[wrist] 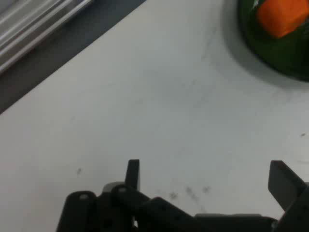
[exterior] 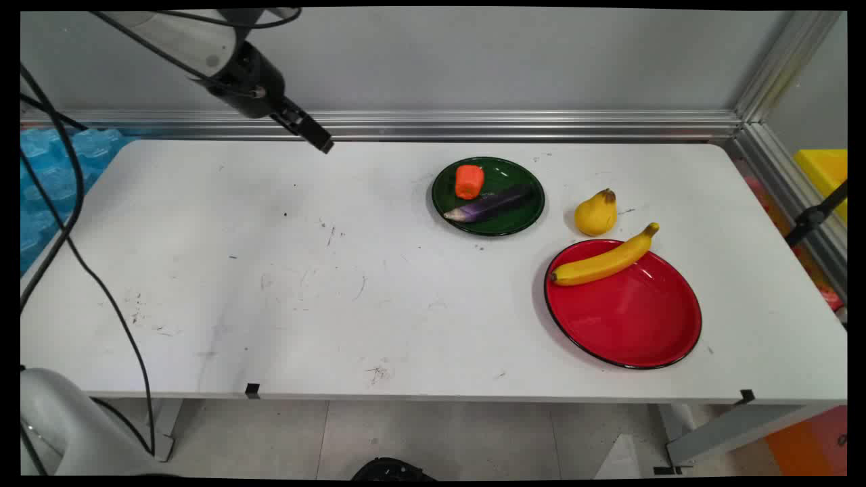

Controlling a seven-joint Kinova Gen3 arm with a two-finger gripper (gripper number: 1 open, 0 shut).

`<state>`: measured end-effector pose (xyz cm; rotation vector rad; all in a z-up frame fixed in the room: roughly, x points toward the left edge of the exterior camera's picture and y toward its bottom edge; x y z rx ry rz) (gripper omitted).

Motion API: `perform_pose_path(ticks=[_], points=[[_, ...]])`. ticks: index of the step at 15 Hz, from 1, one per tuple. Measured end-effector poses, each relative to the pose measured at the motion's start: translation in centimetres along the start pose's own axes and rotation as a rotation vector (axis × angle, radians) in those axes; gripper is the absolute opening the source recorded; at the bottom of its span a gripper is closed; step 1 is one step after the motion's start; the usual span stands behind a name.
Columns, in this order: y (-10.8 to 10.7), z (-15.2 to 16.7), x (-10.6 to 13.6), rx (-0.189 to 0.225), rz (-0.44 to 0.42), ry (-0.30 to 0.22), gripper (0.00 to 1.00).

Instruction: Pick up the mandarin from the green plate

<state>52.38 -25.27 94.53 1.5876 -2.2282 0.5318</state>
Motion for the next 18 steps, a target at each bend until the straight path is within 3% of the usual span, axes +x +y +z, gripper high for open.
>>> perform_pose_path(ticks=[5, 11, 18], points=[[2.6, 2.2, 3.7, -0.057, 0.124, 0.049, 1.0], [5.2, 6.9, 8.0, -0.109, 0.259, 0.07, 1.0], [6.6, 13.3, 12.5, -0.145, 0.358, 0.073, 1.0]])
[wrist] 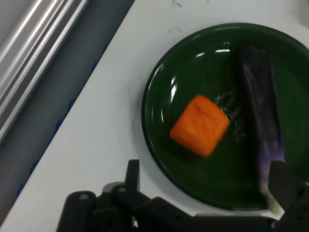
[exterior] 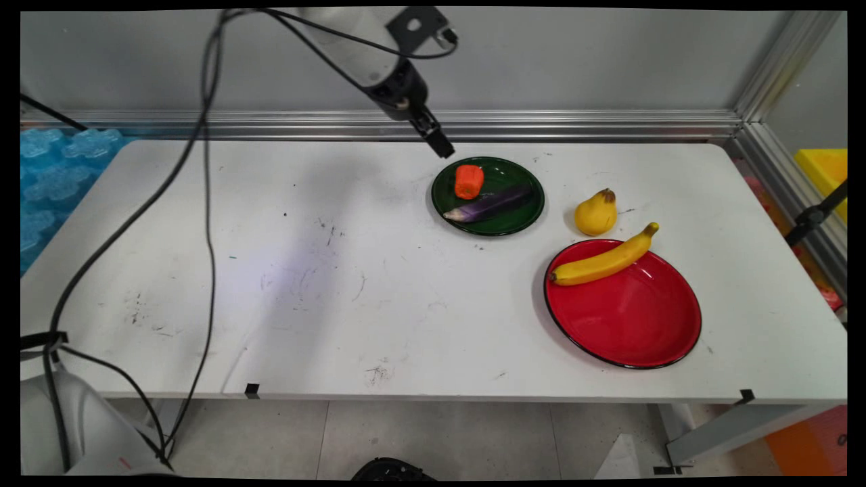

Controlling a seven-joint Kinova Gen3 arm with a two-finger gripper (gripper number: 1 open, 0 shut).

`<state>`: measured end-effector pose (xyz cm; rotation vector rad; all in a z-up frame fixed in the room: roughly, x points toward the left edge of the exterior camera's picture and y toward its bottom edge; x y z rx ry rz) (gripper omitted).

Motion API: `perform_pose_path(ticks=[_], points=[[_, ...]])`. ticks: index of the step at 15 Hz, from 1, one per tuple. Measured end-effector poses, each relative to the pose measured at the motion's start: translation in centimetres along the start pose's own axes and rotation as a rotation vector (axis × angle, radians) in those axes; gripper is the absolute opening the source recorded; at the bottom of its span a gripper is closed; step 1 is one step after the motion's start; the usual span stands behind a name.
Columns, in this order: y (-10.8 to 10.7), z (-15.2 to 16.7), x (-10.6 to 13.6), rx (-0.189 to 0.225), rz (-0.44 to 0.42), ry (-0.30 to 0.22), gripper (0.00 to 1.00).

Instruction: Pick up the mandarin from the green plate

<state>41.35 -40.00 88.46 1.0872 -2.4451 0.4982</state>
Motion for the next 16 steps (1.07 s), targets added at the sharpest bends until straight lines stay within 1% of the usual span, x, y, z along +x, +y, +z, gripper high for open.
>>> perform_pose_path(ticks=[3, 9, 16], points=[[-0.6, 3.2, 1.1, -0.021, 0.032, -0.013, 1.0], [-1.2, 8.3, 2.5, -0.071, 0.078, -0.046, 1.0], [-1.7, 12.5, 3.3, -0.112, 0.117, -0.084, 1.0]])
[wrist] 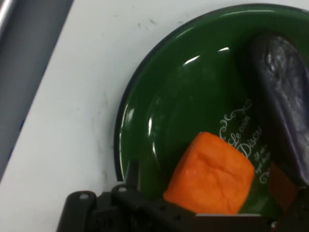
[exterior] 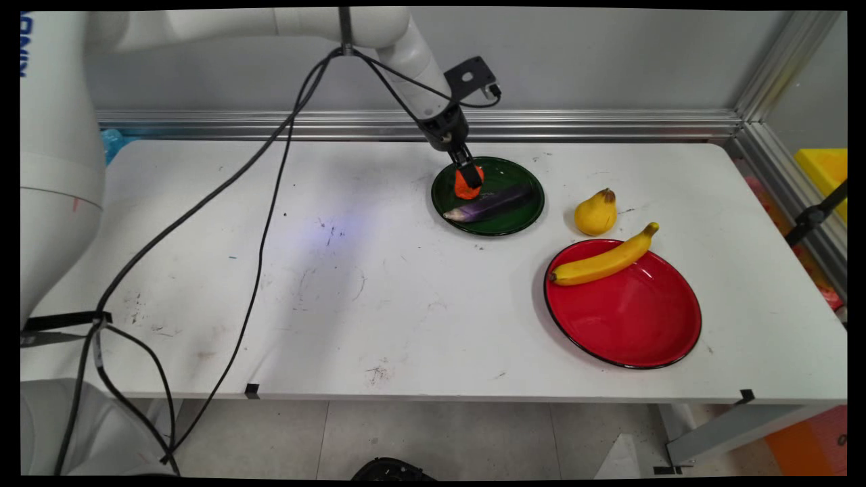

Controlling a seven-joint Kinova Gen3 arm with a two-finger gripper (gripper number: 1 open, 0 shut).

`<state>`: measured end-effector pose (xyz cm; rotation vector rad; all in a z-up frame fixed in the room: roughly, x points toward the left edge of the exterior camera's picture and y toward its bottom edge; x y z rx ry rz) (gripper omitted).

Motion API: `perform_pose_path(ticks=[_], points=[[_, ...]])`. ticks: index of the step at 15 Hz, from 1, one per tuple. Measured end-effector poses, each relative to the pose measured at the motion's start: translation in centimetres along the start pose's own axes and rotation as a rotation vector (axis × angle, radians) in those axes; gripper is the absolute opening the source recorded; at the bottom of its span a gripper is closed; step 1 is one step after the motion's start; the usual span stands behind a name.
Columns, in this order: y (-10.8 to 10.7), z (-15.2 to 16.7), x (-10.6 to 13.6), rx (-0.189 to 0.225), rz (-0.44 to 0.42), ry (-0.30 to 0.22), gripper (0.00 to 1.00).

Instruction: Pick up the mandarin from the green plate, then place the picked object on the table

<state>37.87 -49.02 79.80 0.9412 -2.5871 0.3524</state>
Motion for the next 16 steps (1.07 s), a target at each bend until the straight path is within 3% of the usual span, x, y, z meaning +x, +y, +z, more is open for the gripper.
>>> perform_pose_path(ticks=[4, 5, 11, 16], points=[[-0.4, 1.6, 0.4, -0.028, 0.03, -0.022, 1.0], [-0.5, 1.8, 0.5, -0.035, 0.039, -0.027, 0.0], [-0.7, 1.2, 1.2, -0.052, 0.11, -0.036, 0.0], [1.4, -3.4, 2.2, -0.048, 0.161, 0.003, 0.0]])
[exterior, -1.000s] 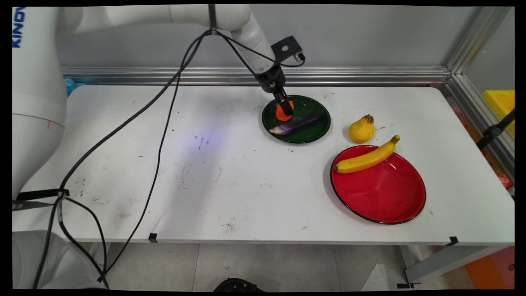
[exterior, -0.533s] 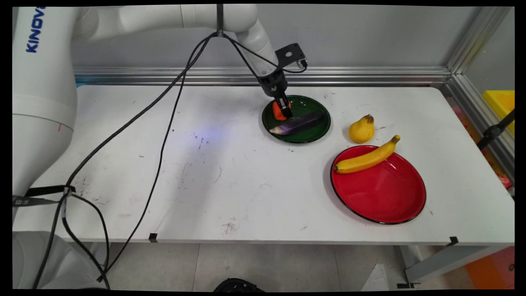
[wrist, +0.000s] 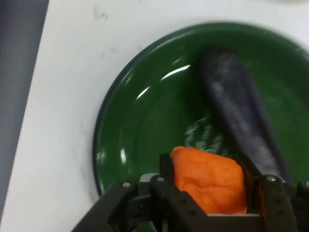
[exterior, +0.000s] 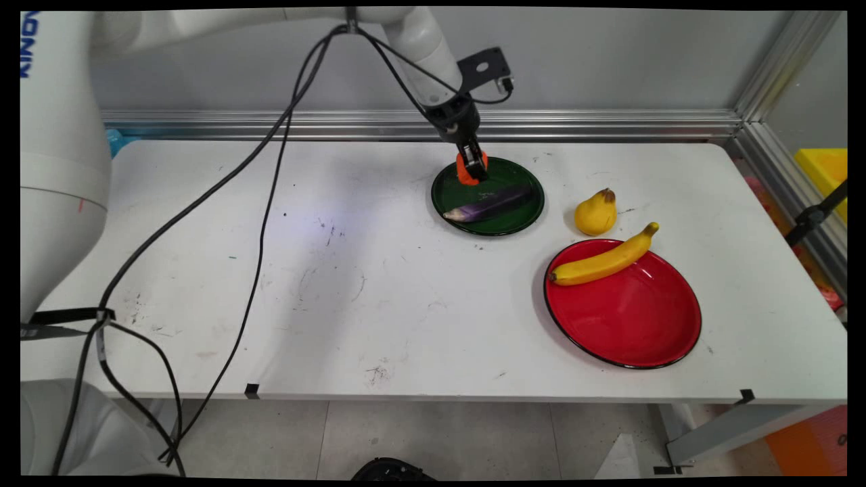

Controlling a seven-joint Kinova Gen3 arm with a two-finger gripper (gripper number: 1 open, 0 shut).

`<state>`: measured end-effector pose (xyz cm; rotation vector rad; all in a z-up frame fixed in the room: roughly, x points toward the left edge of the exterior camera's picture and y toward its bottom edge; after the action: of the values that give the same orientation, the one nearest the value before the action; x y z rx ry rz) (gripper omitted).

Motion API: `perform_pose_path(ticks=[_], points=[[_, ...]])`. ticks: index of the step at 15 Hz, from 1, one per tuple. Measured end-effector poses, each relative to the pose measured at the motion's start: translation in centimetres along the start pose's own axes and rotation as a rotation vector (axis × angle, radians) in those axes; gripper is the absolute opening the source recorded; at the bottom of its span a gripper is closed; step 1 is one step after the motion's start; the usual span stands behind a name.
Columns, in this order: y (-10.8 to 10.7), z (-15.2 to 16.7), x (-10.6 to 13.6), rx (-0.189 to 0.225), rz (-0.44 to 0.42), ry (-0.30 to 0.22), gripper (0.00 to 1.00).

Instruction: Place the picked object on the table

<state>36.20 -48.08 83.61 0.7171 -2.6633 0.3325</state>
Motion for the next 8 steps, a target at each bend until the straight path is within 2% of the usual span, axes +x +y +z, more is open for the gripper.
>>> perform_pose_path(ticks=[5, 8], points=[[5.2, -5.3, 0.1, -0.057, 0.047, 0.025, 0.0], [7.6, -6.6, -0.3, -0.081, 0.039, 0.031, 0.0]])
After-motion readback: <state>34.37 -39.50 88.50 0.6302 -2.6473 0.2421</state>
